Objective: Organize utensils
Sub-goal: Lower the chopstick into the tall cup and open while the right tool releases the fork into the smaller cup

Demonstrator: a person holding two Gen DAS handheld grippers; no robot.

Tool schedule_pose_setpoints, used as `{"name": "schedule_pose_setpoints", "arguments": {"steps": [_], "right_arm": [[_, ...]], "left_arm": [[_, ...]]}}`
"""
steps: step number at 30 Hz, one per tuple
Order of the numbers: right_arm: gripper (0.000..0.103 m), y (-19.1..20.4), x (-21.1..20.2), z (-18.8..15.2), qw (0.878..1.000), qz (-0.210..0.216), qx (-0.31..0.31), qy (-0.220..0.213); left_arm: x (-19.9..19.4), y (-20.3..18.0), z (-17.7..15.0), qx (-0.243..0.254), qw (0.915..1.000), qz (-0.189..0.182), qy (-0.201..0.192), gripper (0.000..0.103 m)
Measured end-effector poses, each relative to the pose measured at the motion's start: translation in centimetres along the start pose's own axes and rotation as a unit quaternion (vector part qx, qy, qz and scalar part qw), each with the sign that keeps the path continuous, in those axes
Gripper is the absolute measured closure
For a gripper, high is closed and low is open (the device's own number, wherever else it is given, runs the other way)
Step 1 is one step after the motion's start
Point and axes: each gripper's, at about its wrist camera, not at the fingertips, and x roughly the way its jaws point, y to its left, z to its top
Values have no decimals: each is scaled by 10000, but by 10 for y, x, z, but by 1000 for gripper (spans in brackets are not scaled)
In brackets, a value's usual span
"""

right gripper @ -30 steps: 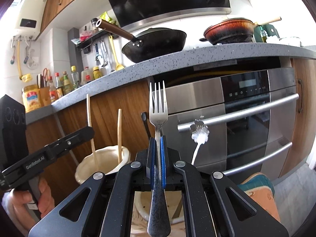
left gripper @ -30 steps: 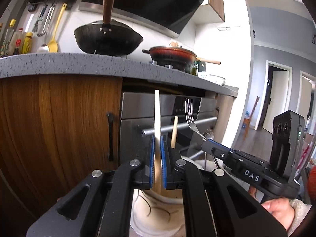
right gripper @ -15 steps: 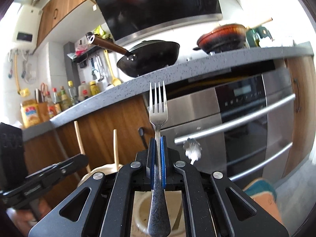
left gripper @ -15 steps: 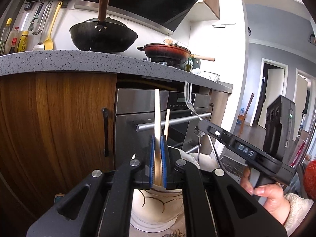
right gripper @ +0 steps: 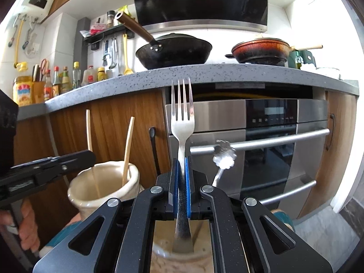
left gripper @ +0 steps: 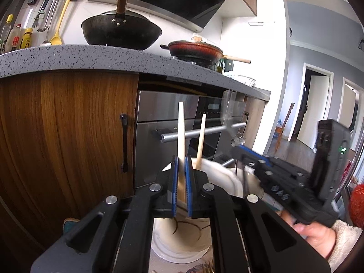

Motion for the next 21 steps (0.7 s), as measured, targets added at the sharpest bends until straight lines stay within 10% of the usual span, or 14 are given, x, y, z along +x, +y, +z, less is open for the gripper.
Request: {"name": "schedule_pose_setpoints", "arguments": {"steps": [21], "right_arm": [[97,-24,-16,-17,9947,-201,649,769]], "left_arm": [[3,-5,-3,178,9997,98,167,96]]}}
